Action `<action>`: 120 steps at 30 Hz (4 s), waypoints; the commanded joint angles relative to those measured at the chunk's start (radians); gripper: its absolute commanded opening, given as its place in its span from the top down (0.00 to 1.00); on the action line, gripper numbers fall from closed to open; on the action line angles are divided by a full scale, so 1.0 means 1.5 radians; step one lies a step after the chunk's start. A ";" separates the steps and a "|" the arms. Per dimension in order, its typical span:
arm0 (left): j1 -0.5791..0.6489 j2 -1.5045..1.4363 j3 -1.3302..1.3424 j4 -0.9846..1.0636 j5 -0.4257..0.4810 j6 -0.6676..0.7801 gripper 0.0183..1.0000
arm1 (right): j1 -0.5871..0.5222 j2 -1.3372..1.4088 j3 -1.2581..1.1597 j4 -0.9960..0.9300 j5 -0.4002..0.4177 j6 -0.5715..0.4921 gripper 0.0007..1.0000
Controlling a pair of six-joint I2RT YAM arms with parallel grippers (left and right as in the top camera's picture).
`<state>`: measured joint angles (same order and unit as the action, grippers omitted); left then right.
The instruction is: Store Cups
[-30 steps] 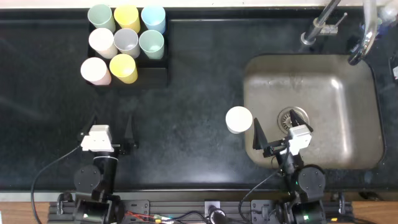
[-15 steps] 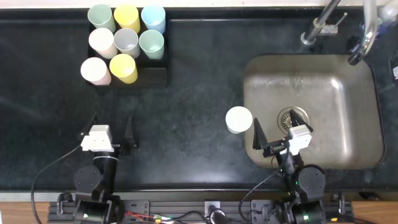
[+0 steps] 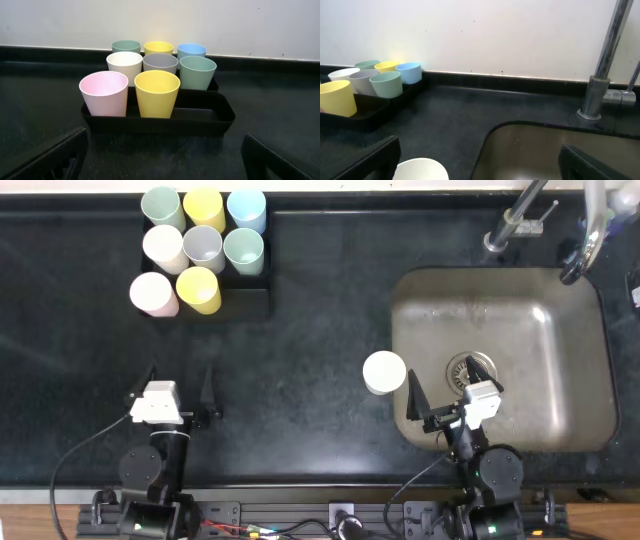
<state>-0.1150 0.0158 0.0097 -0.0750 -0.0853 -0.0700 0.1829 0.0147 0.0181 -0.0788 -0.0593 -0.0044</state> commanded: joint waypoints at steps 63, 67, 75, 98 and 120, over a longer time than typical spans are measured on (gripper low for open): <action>0.006 -0.009 -0.001 -0.001 0.004 0.012 0.00 | 0.016 1.103 0.821 -0.754 -0.047 -0.060 0.09; 0.006 -0.009 -0.001 -0.001 0.004 0.012 0.00 | 0.029 1.117 0.821 -0.745 -0.047 -0.059 0.20; 0.006 -0.009 -0.001 -0.001 0.004 0.012 0.00 | 0.052 1.122 0.821 -0.734 -0.048 -0.051 0.65; 0.006 -0.009 -0.001 -0.001 0.004 0.012 0.00 | 0.102 1.123 1.214 -0.749 -0.108 0.020 0.96; 0.006 -0.009 -0.001 -0.001 0.004 0.012 0.00 | 0.306 1.421 1.476 -0.747 -0.052 0.087 0.96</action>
<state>-0.1150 0.0128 0.0097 -0.0750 -0.0853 -0.0700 0.6216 2.1361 2.2021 -1.2007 -0.1661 0.1047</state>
